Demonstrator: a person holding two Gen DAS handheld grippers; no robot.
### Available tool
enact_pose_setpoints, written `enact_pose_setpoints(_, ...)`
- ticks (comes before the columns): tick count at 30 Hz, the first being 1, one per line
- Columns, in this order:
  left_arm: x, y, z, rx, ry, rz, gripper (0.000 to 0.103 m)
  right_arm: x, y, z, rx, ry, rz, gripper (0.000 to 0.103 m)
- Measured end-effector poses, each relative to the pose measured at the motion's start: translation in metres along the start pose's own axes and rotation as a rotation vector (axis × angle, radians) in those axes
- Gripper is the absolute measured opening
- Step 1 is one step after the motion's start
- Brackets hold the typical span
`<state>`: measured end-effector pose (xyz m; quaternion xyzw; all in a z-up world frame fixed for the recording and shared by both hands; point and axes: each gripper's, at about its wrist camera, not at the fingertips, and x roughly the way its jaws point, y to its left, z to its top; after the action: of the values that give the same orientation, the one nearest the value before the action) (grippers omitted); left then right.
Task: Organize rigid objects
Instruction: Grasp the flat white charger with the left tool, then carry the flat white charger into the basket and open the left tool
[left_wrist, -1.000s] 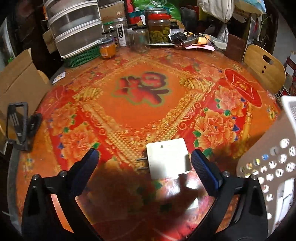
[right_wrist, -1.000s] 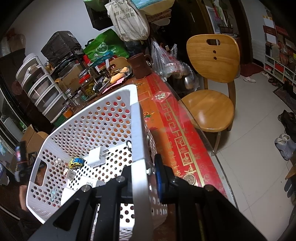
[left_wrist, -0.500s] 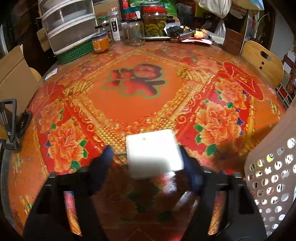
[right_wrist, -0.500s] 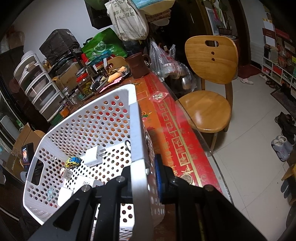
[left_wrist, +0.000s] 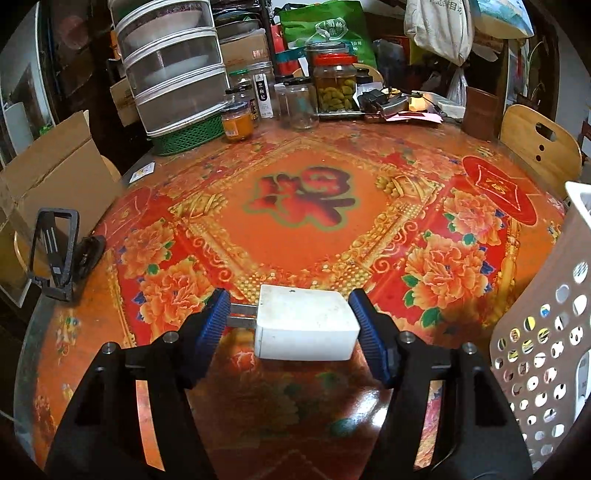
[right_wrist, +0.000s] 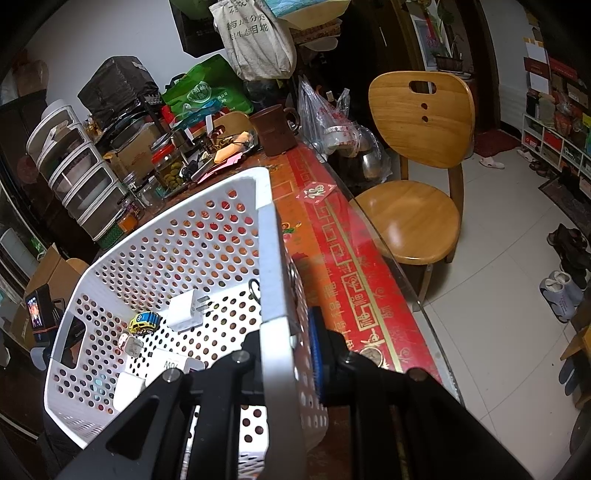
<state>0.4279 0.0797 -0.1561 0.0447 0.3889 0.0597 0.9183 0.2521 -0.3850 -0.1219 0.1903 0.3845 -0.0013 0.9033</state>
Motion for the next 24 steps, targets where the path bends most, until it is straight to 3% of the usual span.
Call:
enact_pose_setpoints(6,-0.016,0.007,0.005,-0.019,-0.037,0.007,0.064,0.000,0.000,0.000,0.000,0.000,0.002,0.014)
enact_pose_setpoints(15,-0.086,0.029,0.027,-0.064,-0.097,0.022,0.064,0.000,0.002,0.000,-0.001,0.002,0.002,0.014)
enact_pose_setpoints(19,-0.114,0.035,0.036,-0.089,-0.089,-0.026,0.064,0.000,0.002,0.000,-0.002,0.000,-0.001,0.014)
enact_pose_setpoints(24,-0.148,0.013,0.043,-0.036,-0.117,-0.050,0.064,0.002,0.003,0.001,-0.003,-0.001,0.003,0.014)
